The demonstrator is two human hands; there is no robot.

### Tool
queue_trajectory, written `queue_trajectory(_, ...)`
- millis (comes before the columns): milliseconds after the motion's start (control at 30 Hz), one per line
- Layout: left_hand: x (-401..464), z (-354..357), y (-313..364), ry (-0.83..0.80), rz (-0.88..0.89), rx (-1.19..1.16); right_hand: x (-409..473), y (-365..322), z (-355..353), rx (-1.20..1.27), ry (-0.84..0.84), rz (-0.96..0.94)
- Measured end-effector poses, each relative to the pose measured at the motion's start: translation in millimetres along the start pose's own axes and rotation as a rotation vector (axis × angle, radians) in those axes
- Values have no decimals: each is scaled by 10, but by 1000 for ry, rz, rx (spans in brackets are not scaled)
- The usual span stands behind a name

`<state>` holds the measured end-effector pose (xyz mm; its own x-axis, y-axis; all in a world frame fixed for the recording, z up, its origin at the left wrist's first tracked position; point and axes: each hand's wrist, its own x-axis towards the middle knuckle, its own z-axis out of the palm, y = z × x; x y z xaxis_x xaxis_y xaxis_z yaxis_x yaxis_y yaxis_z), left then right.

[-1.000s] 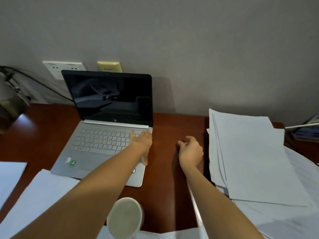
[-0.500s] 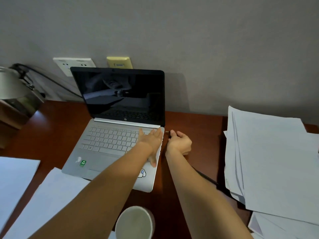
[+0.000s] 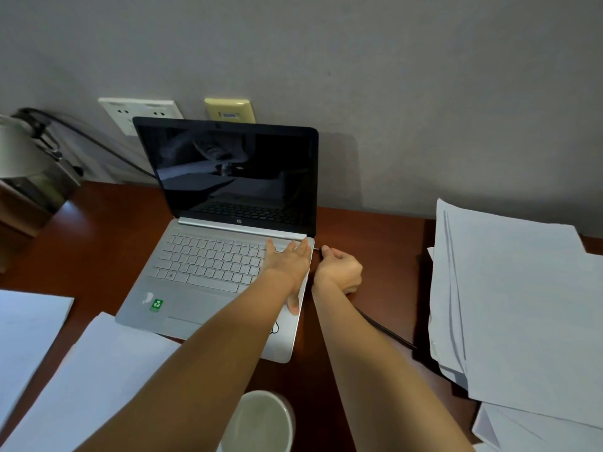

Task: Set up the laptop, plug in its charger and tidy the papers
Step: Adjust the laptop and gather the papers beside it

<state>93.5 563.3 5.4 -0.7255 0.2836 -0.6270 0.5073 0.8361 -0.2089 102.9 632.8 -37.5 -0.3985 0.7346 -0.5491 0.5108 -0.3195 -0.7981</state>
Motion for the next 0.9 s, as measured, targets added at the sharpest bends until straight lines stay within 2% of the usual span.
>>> queue_trajectory(333,5,16,-21,10,9,-15,123,1,-27,-9,-134,72)
queue_trajectory(600,42,76,-95,51,58,-24,195,-43,-162,236,-299,245)
queue_trajectory(900,58,105,-132,61,88,-52,282,-58,-186,146,-468,206)
